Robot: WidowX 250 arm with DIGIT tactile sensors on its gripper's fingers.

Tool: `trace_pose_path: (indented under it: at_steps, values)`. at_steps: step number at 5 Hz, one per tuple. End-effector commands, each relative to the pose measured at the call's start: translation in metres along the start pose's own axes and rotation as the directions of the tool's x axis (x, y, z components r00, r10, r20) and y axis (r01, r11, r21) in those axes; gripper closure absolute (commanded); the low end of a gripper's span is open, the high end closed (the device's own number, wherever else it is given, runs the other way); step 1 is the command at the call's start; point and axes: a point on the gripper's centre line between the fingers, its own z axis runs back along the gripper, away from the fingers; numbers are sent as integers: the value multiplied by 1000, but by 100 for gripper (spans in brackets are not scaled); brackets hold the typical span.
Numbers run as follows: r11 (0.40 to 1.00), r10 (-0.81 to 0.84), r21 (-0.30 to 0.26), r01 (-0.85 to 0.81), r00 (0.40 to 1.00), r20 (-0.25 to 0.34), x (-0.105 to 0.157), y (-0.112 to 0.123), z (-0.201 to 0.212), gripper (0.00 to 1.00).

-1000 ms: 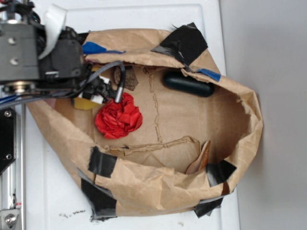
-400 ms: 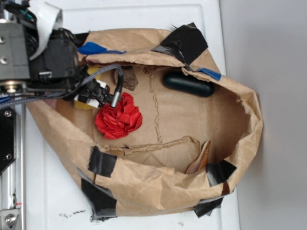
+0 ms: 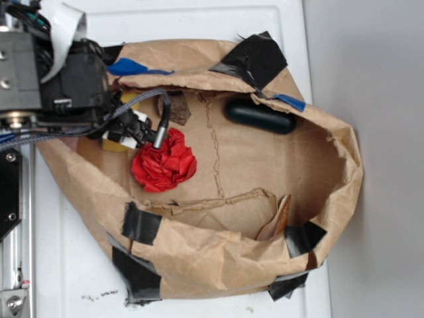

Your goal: Grab the green sponge.

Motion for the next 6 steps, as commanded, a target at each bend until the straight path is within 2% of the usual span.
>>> trace_pose_path:
  at_steps: [1,6]
  values:
    - [997,72,30,-73,997,34,2,-13,2,0]
    - [993,115,26,-116,993,24,-8,-14,0,0]
